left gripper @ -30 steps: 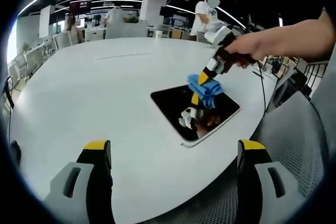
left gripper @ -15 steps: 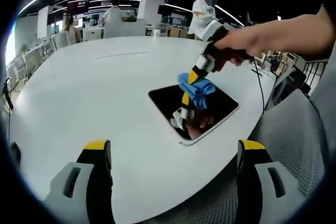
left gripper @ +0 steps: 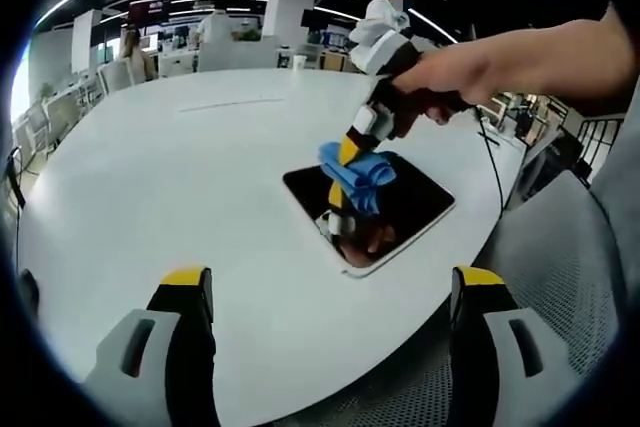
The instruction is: Wipe the mirror surface with the cleaning cloth until all visible marks leave the cleaned area.
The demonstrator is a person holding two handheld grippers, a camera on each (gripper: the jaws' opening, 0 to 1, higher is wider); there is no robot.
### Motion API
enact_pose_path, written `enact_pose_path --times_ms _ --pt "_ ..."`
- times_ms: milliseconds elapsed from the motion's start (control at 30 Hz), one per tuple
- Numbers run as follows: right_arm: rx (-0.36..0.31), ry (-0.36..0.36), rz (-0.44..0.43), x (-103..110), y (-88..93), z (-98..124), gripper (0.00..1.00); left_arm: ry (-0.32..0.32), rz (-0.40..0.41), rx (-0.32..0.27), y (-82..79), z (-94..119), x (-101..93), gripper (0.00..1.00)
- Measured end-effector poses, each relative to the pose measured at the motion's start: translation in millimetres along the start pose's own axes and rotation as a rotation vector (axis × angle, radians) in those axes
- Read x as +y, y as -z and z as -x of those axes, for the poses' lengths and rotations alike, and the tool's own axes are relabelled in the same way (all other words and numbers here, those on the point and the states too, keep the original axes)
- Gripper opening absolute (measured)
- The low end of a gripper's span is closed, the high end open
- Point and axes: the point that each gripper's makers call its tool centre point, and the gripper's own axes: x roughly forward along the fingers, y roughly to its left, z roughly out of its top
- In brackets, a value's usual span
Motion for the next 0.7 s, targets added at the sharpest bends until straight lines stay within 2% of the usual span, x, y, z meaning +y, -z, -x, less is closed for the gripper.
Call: enact_pose_path --times_ms 467,700 --pt "-0.001 -0.04 0.025 35.4 -6.1 -7.7 0.02 -0.001 -0.005 0.008 0.8 0.6 -0.3 0.96" --pt "0.002 -0.06 0.025 45.7 -9.2 -11.8 0.02 0.003 -0.005 0.01 1.4 0.0 -0.7 0.96"
